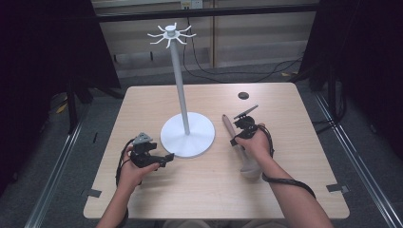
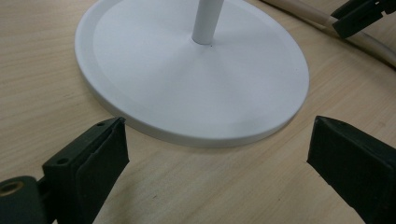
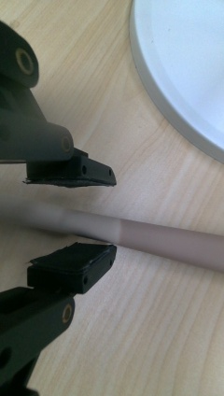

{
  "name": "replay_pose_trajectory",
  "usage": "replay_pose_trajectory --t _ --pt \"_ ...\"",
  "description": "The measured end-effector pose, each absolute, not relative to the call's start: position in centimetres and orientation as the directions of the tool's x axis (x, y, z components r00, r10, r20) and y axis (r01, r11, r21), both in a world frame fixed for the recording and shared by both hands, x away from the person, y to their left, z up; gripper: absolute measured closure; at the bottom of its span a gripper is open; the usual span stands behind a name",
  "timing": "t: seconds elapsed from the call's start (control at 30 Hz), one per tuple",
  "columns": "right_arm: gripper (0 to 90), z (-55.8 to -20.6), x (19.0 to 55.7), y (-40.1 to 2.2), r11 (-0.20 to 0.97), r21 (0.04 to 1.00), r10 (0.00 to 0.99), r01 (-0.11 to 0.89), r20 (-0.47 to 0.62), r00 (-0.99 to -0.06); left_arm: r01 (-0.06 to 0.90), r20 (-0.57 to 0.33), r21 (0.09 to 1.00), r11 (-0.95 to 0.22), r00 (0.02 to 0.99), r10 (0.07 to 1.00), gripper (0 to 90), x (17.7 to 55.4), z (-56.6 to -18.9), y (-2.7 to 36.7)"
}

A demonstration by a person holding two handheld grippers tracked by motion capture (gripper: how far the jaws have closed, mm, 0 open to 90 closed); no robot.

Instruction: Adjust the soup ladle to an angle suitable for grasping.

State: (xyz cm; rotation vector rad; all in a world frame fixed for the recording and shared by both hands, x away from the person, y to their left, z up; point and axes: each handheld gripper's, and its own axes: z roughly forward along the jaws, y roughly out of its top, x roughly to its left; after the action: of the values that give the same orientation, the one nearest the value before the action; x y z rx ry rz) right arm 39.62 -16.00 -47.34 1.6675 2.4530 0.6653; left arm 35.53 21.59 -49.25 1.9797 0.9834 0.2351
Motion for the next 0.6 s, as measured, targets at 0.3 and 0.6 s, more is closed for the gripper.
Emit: replay_pose_trajectory --t 0.3,0.6 --pt "71.5 -47.82 39.89 -15.87 0.302 0.391 0.916 0.869 0.135 -0.379 0.550 -0.201 0.784 -0.288 0.664 0.720 4.9 35.52 -49.23 21.65" --pt "78.6 -48.02 39.90 -16.59 0.217 0.390 0.918 0.895 0.230 -0.323 0.549 -0.205 0.787 -0.282 0.663 0.720 4.9 35.57 -49.18 21.80"
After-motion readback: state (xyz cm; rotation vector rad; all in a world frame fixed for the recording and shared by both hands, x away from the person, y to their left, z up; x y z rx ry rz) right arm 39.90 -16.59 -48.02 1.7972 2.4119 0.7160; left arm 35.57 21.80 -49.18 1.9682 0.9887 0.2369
